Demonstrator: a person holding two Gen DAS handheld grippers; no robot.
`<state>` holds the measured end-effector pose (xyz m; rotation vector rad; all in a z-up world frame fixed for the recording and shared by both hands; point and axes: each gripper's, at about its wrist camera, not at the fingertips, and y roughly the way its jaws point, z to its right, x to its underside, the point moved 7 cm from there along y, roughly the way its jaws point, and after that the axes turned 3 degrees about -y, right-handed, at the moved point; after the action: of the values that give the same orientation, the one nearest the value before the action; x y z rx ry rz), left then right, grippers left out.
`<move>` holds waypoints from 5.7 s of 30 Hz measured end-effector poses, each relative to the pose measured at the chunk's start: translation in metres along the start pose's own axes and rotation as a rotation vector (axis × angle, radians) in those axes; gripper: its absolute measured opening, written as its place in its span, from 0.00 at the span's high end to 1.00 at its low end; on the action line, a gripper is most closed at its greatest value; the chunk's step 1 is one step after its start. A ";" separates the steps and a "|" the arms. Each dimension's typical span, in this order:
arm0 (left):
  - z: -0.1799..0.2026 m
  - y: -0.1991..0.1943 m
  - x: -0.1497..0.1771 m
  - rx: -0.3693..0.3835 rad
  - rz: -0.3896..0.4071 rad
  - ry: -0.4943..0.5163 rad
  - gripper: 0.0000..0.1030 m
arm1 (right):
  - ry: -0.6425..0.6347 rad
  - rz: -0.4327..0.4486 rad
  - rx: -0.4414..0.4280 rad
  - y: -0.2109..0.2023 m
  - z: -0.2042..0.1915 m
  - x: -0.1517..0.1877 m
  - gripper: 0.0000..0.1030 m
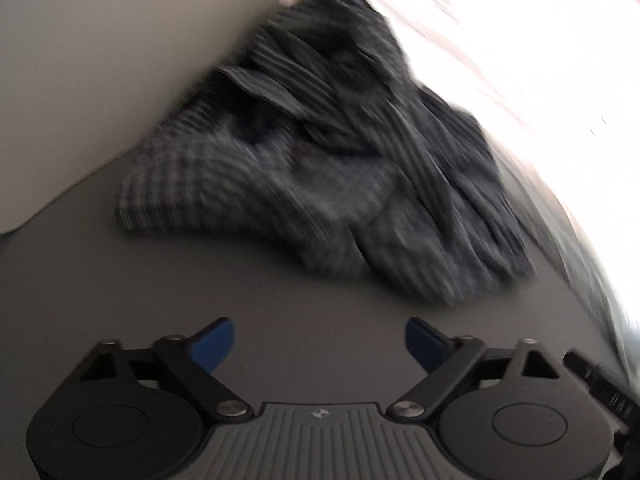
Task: Fold clothes
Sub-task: 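Move both tools toward the crumpled plaid shirt, then grasp the plaid shirt fabric with the left gripper while the right gripper grasps another part, then lift the plaid shirt off the table with both grippers, then shake the held shirt and lower it toward the table with both grippers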
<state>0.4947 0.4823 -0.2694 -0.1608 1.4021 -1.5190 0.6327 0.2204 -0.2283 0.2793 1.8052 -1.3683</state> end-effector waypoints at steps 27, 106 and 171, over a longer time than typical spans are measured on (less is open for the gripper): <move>0.021 0.003 -0.037 0.031 0.176 -0.033 1.00 | 0.175 0.133 0.071 0.009 0.017 -0.040 0.98; 0.154 -0.091 0.251 0.402 -0.218 0.120 0.97 | -0.218 0.153 0.764 -0.331 0.165 0.258 0.94; 0.274 -0.515 0.208 0.560 0.556 0.404 0.98 | -0.050 0.791 0.420 -0.653 0.223 0.108 0.96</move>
<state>0.2911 0.0496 0.1241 0.8521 1.1256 -1.4388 0.2701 -0.2555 0.1321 1.0445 1.1334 -1.1241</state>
